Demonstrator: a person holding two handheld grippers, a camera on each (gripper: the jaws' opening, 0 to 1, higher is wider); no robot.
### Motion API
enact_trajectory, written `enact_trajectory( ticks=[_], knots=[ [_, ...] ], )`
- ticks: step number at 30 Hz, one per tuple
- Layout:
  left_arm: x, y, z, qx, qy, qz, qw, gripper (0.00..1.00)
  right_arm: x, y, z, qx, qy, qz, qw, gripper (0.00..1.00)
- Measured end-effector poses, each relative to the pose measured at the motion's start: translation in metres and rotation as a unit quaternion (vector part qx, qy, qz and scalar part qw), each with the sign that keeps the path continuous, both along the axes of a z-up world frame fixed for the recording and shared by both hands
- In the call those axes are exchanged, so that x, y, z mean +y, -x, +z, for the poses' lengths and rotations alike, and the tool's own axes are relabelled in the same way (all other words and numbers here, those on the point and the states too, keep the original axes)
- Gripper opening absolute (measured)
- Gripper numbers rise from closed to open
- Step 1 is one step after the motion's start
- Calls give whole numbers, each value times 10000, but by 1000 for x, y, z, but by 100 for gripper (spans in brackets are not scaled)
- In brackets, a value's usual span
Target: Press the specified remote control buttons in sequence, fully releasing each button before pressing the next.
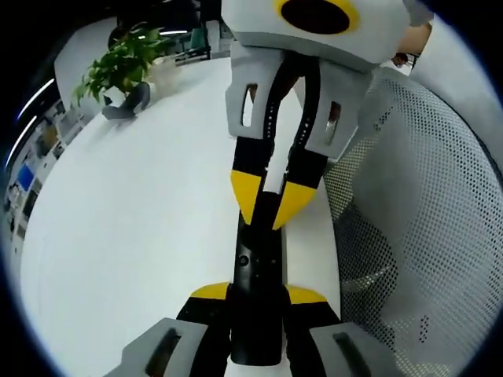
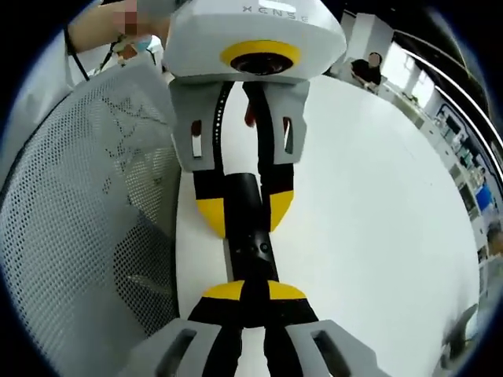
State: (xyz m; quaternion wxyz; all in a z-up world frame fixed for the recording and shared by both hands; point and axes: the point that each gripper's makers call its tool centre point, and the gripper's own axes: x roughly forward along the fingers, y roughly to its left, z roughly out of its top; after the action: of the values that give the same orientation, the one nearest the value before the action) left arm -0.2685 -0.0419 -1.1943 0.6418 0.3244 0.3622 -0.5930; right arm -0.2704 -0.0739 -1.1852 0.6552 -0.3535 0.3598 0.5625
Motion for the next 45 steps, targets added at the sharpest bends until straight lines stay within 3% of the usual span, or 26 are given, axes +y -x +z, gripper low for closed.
enact_trajectory(
  ticks=[2, 6, 11, 24, 28, 30, 34, 36, 42, 45],
  knots=[
    [0, 0, 0, 6, 4, 11, 10000, 24, -1, 0, 0, -32, -126, -87, 9999, 5],
    [0, -1, 0, 21, 25, 62, 10000, 24, -2, 2, 2, -389, -406, 83, 9984, 6],
    [0, 0, 0, 34, -86, 66, 9999, 24, -3, 2, 3, -440, -644, -18, 9969, 5],
    [0, -1, 0, 54, -62, -2, 10000, 24, -4, 0, 3, -586, -461, 306, 9967, 0],
    [0, 0, 0, 49, -108, -17, 9999, 24, -3, -3, 3, -408, -429, 344, 9976, 0],
    [1, 0, 0, 46, -76, 10, 10000, 24, -3, -1, 2, -538, -301, 678, 9958, 0],
    [1, -1, -1, 24, -33, 13, 10000, 24, -2, -3, 2, -372, -139, 670, 9970, 0],
    [1, -1, -1, 22, -8, 26, 10000, 24, -2, -3, 2, -242, -211, 558, 9979, 0],
    [1, -1, 0, 4, 102, 76, 9999, 24, -3, -3, 4, -321, -797, 293, 9959, 0],
    [0, -1, 0, -4, 45, 57, 10000, 24, -3, -3, 4, -314, -844, 298, 9955, 0]
  ],
)
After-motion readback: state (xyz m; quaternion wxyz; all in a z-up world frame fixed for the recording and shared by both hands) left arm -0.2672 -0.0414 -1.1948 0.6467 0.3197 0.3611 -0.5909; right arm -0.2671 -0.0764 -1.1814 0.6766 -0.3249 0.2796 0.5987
